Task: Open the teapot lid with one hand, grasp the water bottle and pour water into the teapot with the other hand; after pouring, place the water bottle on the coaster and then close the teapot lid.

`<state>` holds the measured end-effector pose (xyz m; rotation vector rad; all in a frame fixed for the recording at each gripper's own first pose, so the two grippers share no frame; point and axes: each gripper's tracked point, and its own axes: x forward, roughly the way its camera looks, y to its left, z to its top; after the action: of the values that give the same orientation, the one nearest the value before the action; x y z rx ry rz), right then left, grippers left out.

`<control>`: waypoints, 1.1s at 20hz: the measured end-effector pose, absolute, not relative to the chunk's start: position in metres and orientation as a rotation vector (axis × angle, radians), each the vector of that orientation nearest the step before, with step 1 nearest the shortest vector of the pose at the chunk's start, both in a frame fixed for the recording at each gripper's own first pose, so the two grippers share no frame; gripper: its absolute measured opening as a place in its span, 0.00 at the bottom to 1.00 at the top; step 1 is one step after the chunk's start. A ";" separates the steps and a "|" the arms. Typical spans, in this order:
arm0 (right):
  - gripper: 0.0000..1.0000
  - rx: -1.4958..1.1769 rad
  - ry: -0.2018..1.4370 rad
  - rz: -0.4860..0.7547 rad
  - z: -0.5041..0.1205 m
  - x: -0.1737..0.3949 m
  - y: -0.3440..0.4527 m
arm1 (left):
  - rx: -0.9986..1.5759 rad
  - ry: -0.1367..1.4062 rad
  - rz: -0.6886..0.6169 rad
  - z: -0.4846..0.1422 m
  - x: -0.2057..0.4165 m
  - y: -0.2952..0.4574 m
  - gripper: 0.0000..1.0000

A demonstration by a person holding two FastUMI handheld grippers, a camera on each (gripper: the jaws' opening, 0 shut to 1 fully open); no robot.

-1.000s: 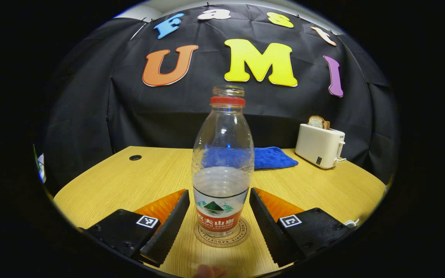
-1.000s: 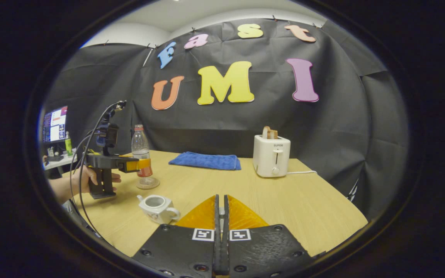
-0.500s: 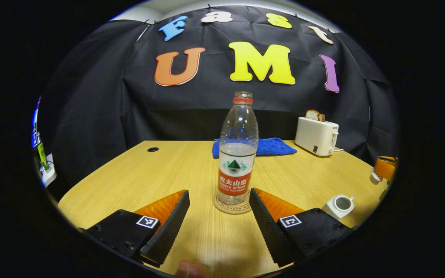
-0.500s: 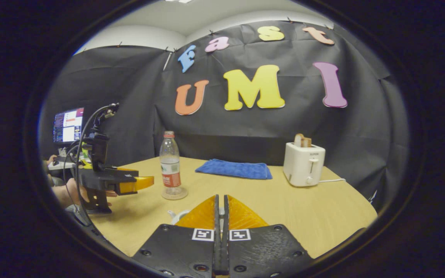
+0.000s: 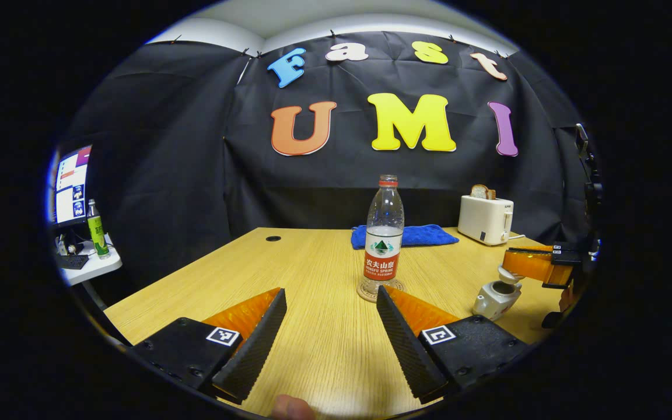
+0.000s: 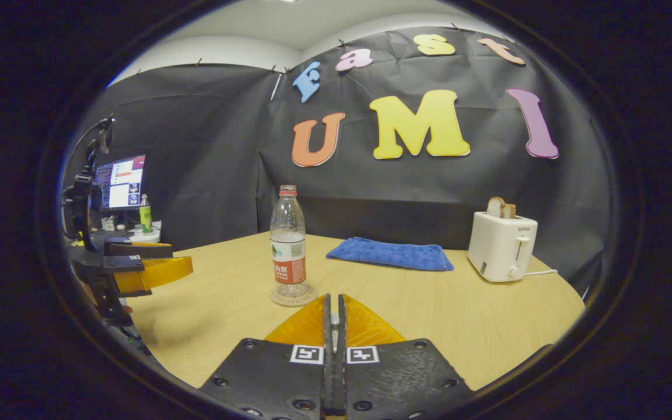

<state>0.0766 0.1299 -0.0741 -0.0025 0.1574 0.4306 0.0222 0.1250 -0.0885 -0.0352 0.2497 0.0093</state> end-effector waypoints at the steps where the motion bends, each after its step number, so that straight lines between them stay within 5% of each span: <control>1: 0.00 -0.001 0.160 0.435 -0.076 0.077 0.132 | -0.033 0.255 0.015 -0.090 0.020 0.127 0.98; 17: 0.00 -0.014 0.187 0.434 -0.097 0.079 0.128 | -0.043 0.229 0.022 -0.069 0.019 0.119 0.98; 22: 0.11 -0.005 0.136 0.412 -0.082 0.077 0.121 | -0.053 0.192 -0.008 -0.050 0.023 0.101 0.98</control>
<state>0.0769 0.1214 -0.0816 -0.0046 0.1365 0.4120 0.0228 0.1006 -0.0500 -0.0532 0.1918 -0.0084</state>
